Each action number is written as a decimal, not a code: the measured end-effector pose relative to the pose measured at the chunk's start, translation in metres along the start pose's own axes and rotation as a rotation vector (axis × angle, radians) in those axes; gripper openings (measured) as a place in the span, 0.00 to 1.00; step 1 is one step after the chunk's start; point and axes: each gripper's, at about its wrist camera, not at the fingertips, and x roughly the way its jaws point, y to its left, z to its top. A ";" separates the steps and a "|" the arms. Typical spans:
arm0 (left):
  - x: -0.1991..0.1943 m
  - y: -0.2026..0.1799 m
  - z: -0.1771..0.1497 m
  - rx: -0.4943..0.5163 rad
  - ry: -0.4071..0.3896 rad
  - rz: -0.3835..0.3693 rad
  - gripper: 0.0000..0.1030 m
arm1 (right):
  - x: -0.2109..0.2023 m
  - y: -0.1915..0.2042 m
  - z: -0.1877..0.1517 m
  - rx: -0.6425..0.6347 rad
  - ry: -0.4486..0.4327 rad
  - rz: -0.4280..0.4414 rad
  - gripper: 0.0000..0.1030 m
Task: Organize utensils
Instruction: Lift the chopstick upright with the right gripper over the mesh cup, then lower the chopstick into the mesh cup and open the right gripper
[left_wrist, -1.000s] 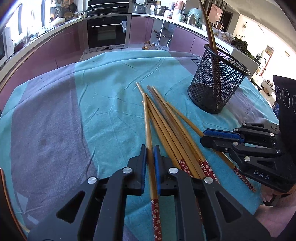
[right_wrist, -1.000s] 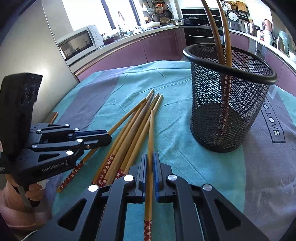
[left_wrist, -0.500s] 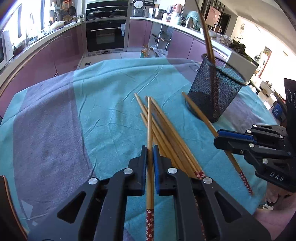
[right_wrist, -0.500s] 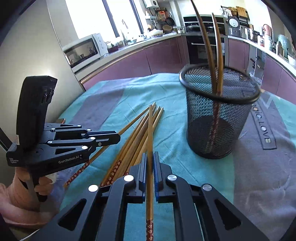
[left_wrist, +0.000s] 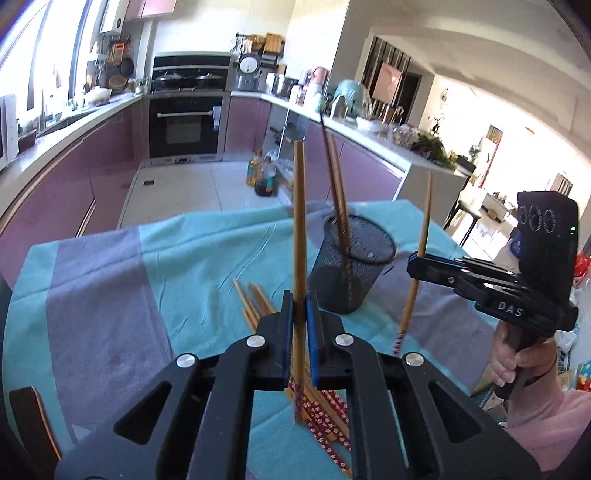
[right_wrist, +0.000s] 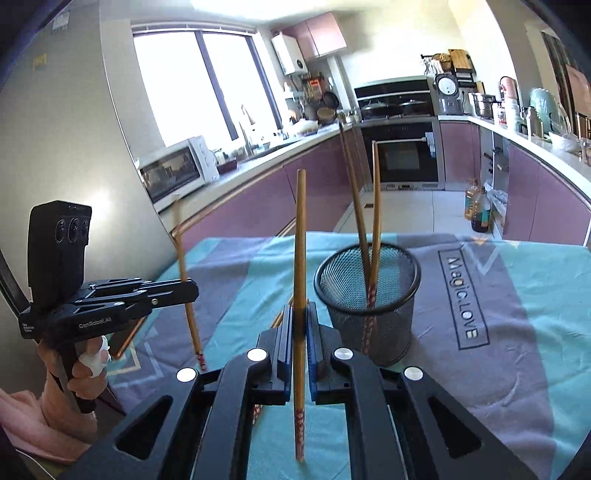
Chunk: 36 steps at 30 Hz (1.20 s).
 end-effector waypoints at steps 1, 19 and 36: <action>-0.005 -0.003 0.003 0.004 -0.016 -0.001 0.07 | -0.001 0.000 0.002 -0.001 -0.011 0.000 0.06; -0.018 -0.037 0.080 0.017 -0.195 -0.101 0.07 | -0.038 0.001 0.067 -0.072 -0.151 -0.013 0.06; 0.023 -0.076 0.111 0.101 -0.173 -0.080 0.07 | -0.017 -0.015 0.089 -0.094 -0.160 -0.089 0.06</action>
